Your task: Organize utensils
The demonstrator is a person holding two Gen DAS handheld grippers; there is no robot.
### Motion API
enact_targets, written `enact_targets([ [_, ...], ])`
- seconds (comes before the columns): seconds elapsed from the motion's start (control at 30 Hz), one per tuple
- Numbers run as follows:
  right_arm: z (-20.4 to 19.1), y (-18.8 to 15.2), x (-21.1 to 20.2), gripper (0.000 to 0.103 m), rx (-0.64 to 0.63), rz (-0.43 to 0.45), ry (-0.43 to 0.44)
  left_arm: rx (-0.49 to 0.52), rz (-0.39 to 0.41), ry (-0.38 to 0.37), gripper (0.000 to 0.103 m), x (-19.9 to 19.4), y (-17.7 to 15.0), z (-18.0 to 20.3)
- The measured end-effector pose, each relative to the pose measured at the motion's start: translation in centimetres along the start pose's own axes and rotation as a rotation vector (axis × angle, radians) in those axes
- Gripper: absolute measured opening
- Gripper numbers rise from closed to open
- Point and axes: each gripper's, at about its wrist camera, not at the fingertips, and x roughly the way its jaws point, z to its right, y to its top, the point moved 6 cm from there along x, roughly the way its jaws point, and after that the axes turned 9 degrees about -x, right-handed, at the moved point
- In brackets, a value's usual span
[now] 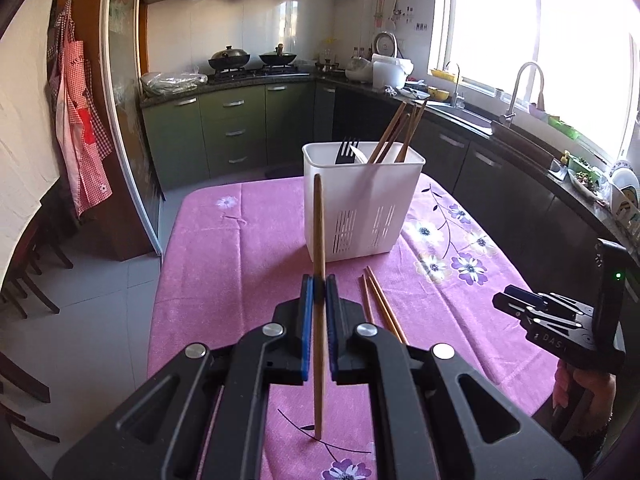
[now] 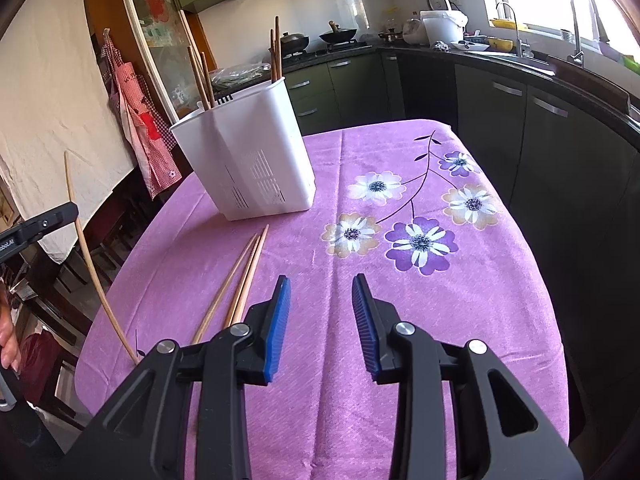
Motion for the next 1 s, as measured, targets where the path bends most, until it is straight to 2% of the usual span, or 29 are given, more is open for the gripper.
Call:
enact_targets([
  [0.2,-1.0,0.0,1.7,0.032,-0.036,-0.054,0.023,0.013,0.053,0.012,0.007,-2.1,-1.0,-0.4],
  [0.33,-2.1,0.5,3.8,0.032,-0.085,-0.126,0.053,0.008,0.083,0.014,0.007,-3.6,-1.8,-1.1],
  [0.47,-3.5,1.6,7.2,0.032,-0.129,-0.205,0.082,0.004,0.104,0.046,0.007,-4.6,-2.6,-1.9],
  [0.57,-4.2,2.2,10.0,0.03,-0.131,-0.267,0.115,-0.003,0.107,0.047,0.007,-5.1,-2.8,-2.5],
  [0.6,-4.4,2.5,10.8,0.025,-0.129,-0.286,0.123,-0.004,0.107,0.047,0.008,-5.2,-2.9,-2.6],
  [0.73,-4.9,3.2,13.9,0.017,-0.121,-0.363,0.147,0.005,0.11,0.045,0.008,-5.2,-2.9,-2.3],
  [0.8,-4.9,3.3,15.0,0.017,-0.122,-0.389,0.145,0.022,0.108,0.046,0.008,-5.0,-2.9,-1.9],
  [1.0,-5.5,3.8,15.9,0.017,-0.126,-0.397,0.151,0.038,0.075,0.036,0.007,-4.2,-3.2,-1.5],
])
